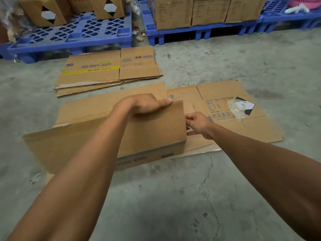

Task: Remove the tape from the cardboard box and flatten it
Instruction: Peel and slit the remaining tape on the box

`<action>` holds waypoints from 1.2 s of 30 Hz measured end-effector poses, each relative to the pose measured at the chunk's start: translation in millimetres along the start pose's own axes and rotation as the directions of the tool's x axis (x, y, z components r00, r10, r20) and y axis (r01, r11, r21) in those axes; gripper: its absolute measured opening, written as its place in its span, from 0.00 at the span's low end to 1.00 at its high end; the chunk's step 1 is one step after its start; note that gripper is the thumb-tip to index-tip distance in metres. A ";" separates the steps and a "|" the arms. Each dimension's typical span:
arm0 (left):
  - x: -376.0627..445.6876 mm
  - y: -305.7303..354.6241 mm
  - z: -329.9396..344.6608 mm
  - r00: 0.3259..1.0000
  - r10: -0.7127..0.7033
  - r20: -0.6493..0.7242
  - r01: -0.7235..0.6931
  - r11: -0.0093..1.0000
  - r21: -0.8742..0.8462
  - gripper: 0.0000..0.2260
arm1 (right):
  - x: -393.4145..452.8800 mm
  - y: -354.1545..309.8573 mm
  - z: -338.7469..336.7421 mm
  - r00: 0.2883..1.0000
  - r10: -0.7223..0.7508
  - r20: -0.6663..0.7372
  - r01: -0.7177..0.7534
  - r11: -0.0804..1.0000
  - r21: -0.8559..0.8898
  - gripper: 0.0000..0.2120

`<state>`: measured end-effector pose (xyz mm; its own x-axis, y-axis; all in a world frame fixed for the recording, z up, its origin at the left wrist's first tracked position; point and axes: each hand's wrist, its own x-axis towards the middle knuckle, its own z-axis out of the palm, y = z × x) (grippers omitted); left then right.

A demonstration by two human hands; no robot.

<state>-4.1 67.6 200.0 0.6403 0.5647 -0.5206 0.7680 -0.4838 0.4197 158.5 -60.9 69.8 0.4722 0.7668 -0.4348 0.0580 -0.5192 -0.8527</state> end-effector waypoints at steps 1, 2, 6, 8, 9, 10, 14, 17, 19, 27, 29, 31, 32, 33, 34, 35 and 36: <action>-7.2 2.5 -5.6 0.994 0.007 0.113 -0.004 1.000 -0.029 0.32 | 2.0 -2.7 3.1 0.999 -0.012 -0.030 0.012 1.000 -0.006 0.10; -14.7 5.0 -10.0 0.964 0.012 0.267 0.008 0.997 -0.075 0.29 | 4.6 -5.5 5.4 0.998 -0.019 -0.060 0.018 1.000 -0.015 0.10; -20.0 7.5 8.2 0.816 -0.067 0.574 -0.055 0.980 0.193 0.40 | 12.6 -9.4 5.2 0.998 -0.004 -0.064 0.001 0.999 -0.047 0.13; -11.3 0.0 41.7 0.852 -0.141 0.505 -0.094 0.907 0.411 0.52 | 11.1 -7.8 2.2 0.999 0.000 -0.042 -0.001 1.000 -0.027 0.12; -5.8 -8.2 62.8 0.888 -0.124 0.443 -0.117 0.871 0.477 0.54 | 10.6 -6.7 1.4 0.999 -0.007 -0.035 0.006 1.000 -0.019 0.12; -0.7 -18.1 83.1 0.928 -0.080 0.364 -0.123 0.855 0.504 0.56 | 8.8 -6.6 1.1 0.999 -0.013 -0.033 0.012 1.000 -0.018 0.11; 12.6 -57.3 143.3 0.969 0.244 -0.048 -0.185 0.835 0.519 0.48 | 3.4 -0.1 8.4 0.996 -0.030 -0.083 0.031 0.999 0.012 0.10; 21.4 -65.4 154.4 0.909 0.392 -0.139 -0.250 0.782 0.571 0.40 | -6.6 6.3 14.7 0.992 -0.025 -0.126 0.033 0.997 0.063 0.08; 28.6 -60.2 147.4 0.929 0.356 -0.100 -0.255 0.813 0.524 0.35 | -13.6 19.1 14.7 0.986 0.004 -0.165 0.013 0.995 0.103 0.07; 52.5 -47.6 149.9 0.781 0.579 -0.236 -0.457 0.786 0.415 0.26 | -76.7 148.8 12.2 0.806 0.379 -0.455 -0.414 0.910 0.022 0.10; 55.9 -49.8 155.7 0.764 0.592 -0.258 -0.454 0.776 0.437 0.25 | -96.6 179.7 12.1 0.782 0.431 -0.451 -0.495 0.868 -0.028 0.10; 58.7 -51.6 154.7 0.760 0.593 -0.266 -0.469 0.783 0.408 0.25 | -106.6 197.5 12.4 0.796 0.424 -0.433 -0.499 0.864 -0.071 0.08; 59.1 -52.0 153.0 0.759 0.594 -0.268 -0.477 0.787 0.392 0.25 | -108.3 200.4 12.5 0.806 0.408 -0.428 -0.494 0.862 -0.110 0.06; 59.6 -52.2 152.3 0.759 0.594 -0.267 -0.485 0.789 0.377 0.26 | -108.9 200.1 12.2 0.817 0.392 -0.423 -0.493 0.855 -0.160 0.05; 58.9 -51.8 151.6 0.759 0.594 -0.265 -0.491 0.790 0.366 0.26 | -107.7 195.4 11.6 0.823 0.378 -0.424 -0.500 0.837 -0.223 0.05; 57.5 -51.9 151.3 0.765 0.590 -0.258 -0.494 0.795 0.353 0.26 | -104.4 189.2 11.2 0.819 0.368 -0.439 -0.515 0.809 -0.282 0.07; 55.4 -51.3 150.7 0.769 0.587 -0.252 -0.500 0.799 0.334 0.26 | -99.9 179.5 10.6 0.814 0.349 -0.465 -0.520 0.795 -0.313 0.08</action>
<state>-10.3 22.9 37.6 0.9471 0.3192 0.0331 0.2886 -0.8922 0.3474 112.4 -226.7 -42.8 0.8131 0.2673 -0.5171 0.0757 -0.9293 -0.3614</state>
